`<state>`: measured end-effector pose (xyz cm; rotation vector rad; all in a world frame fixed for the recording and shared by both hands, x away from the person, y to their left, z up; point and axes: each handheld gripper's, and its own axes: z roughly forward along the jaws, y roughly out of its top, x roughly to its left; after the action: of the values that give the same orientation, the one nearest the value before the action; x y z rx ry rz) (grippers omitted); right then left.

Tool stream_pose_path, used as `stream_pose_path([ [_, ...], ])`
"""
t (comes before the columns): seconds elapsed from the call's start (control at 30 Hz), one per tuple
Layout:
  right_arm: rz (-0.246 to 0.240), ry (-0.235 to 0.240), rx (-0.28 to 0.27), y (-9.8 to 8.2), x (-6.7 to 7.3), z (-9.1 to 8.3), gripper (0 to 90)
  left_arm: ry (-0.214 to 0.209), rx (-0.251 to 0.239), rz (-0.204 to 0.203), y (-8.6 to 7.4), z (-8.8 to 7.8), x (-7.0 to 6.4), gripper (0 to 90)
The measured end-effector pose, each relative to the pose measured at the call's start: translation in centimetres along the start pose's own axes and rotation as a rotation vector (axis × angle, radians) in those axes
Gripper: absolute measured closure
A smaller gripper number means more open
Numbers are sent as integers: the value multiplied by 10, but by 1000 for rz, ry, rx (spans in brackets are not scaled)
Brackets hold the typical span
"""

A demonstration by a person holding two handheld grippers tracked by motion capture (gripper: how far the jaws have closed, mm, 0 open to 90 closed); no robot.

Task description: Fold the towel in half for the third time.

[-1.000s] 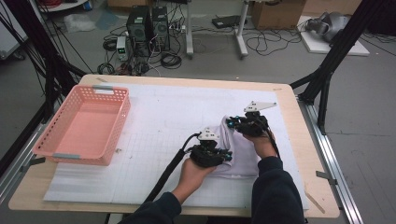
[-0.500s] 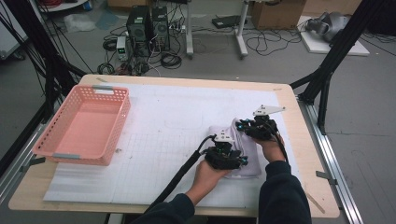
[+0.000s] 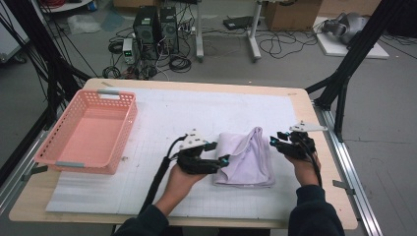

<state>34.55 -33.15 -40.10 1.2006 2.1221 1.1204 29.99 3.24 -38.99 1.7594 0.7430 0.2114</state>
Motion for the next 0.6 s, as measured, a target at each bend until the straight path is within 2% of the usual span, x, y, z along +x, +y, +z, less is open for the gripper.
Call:
stream_pose_path([
  [0.07,19,7,-26,-11,3,-11,601,33,-9,-3,-5,-14,15,339],
  [0.13,4,15,-42,-23,10,-21,601,56,-26,-17,-9,-24,25,334],
  [0.2,8,26,-51,-32,17,-26,593,77,-35,-12,-13,-34,34,330],
  [0.3,-3,45,-59,-42,28,-33,566,110,-24,-9,-20,-46,45,325],
  [0.47,-20,111,-59,-46,52,-37,530,143,-11,-6,-33,-61,57,321],
  [0.53,-4,147,-57,-44,60,-35,522,148,-8,-7,-38,-66,60,321],
  [0.6,-15,150,-26,-45,69,-30,542,150,3,-1,-41,-71,62,321],
])
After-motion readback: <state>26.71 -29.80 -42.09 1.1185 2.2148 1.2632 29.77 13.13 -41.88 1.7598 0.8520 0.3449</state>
